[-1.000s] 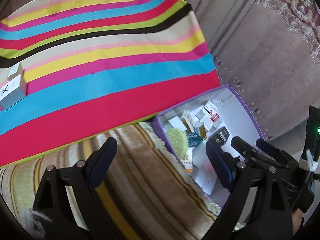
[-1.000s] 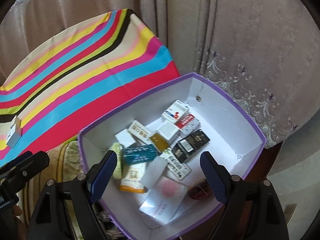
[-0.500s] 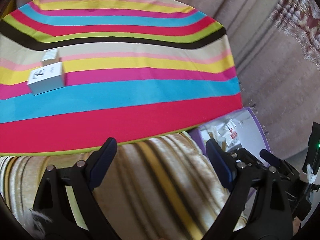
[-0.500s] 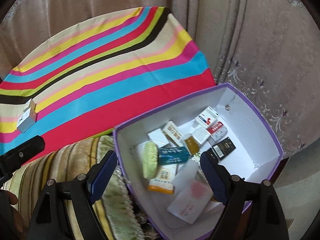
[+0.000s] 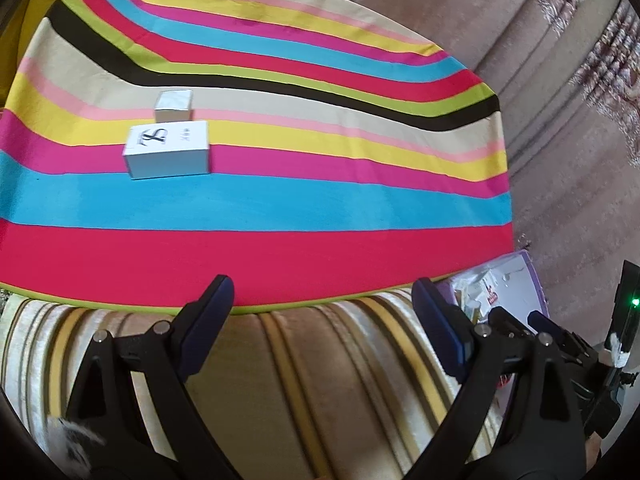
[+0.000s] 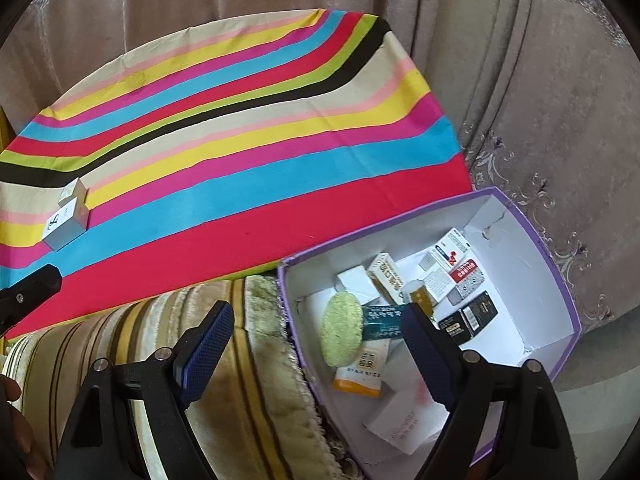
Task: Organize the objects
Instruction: 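Withdraw both tools from storage box back over the table, then grasp large white box with left tool while right tool grasps small white cube box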
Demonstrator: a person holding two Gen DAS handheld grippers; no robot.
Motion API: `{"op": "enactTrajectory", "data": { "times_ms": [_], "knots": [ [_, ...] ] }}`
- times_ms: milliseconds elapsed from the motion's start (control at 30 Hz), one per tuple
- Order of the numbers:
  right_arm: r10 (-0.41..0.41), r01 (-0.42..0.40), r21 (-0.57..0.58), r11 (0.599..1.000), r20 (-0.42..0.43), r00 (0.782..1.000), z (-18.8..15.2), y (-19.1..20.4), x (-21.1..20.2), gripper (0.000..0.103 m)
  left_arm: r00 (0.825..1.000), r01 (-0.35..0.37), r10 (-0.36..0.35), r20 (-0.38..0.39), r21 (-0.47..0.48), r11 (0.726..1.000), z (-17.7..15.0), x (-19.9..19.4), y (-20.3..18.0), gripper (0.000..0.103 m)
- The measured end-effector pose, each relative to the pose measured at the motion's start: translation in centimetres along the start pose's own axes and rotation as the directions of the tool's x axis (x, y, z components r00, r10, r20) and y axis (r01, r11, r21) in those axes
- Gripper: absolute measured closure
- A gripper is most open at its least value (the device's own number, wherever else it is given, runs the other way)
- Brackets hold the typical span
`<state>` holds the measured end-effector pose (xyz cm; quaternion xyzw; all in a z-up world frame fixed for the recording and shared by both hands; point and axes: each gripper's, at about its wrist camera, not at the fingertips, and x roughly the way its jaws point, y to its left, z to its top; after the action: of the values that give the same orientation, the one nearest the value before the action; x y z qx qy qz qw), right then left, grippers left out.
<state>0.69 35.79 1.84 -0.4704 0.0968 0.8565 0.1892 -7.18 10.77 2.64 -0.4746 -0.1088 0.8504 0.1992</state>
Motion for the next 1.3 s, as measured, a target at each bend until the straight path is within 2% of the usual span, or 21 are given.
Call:
{"op": "enactTrajectory", "data": {
  "times_ms": [800, 1000, 1100, 1167, 1233, 1300],
  "knots": [
    [0.029, -0.032, -0.075, 0.997, -0.048, 0.998, 2.3, 5.3, 3.4, 0.017, 0.995, -0.098, 0.099, 0.016, -0.089, 0.991, 2.5, 0.1, 7.6, 0.011],
    [0.083, -0.087, -0.131, 0.988, -0.037, 0.996, 3.9, 8.7, 4.4, 0.017, 0.988, -0.147, 0.150, 0.023, -0.108, 0.983, 4.7, 1.4, 10.5, 0.011],
    [0.129, -0.136, -0.148, 0.980, -0.053, 0.990, 4.9, 10.4, 5.3, 0.017, 0.987, -0.158, 0.158, -0.015, -0.105, 0.982, 6.2, 3.2, 11.6, 0.011],
    [0.154, -0.162, -0.165, 0.973, -0.057, 0.986, 5.7, 11.6, 5.9, 0.017, 0.990, -0.139, 0.139, -0.011, -0.125, 0.982, 6.9, 3.8, 12.0, 0.008],
    [0.168, -0.174, -0.178, 0.969, -0.047, 0.985, 6.6, 12.3, 6.2, 0.017, 0.985, -0.169, 0.170, -0.002, -0.097, 0.981, 7.5, 4.5, 11.4, 0.000],
    [0.174, -0.176, -0.183, 0.967, -0.028, 0.984, 7.7, 13.0, 6.3, 0.017, 0.978, -0.210, 0.210, -0.006, -0.076, 0.975, 8.2, 5.3, 10.8, 0.000]
  ]
}}
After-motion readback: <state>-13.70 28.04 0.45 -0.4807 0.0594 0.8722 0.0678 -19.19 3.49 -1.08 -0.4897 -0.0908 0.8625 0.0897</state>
